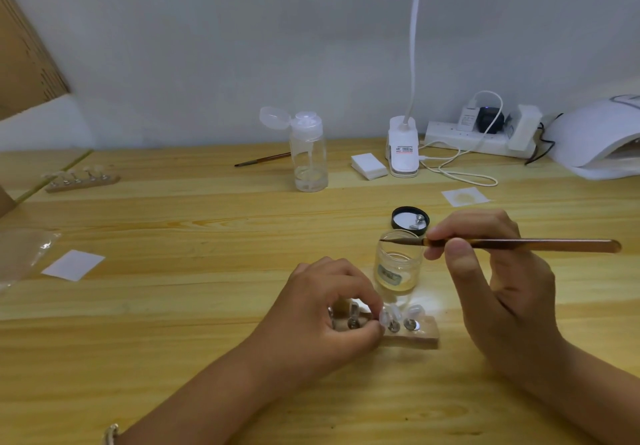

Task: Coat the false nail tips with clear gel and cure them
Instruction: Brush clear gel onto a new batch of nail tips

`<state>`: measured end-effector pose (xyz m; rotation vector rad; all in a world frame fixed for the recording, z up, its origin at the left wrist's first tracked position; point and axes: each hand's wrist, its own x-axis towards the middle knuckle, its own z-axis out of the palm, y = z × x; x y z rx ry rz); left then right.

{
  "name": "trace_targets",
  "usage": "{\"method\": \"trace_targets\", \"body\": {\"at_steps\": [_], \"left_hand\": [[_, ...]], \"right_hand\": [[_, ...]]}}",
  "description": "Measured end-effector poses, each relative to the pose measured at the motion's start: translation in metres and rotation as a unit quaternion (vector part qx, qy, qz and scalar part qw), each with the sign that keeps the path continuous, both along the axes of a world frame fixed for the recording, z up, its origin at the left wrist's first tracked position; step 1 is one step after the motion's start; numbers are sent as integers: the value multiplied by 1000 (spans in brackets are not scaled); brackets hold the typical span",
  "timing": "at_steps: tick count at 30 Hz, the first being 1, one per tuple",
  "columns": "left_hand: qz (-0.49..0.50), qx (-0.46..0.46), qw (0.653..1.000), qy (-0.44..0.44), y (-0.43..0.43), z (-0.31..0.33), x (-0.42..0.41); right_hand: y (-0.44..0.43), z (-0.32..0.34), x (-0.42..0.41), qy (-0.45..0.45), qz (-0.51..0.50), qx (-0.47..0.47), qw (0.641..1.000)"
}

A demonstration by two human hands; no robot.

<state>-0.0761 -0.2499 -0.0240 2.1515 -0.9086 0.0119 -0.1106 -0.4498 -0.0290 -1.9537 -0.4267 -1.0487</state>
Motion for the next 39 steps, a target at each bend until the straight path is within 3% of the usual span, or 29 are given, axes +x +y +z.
{"method": "trace_targets", "body": {"at_steps": [10, 21, 39], "left_hand": [[13, 8, 1000, 0, 0, -1, 1], [31, -14, 999, -43, -10, -3, 0], [-4, 11, 978, -209, -16, -5, -5]], "right_hand": [[1, 1, 1, 1, -9, -5, 1000], [2, 2, 7, 66, -62, 86, 992], [3, -3, 15, 129, -92, -33, 987]]}}
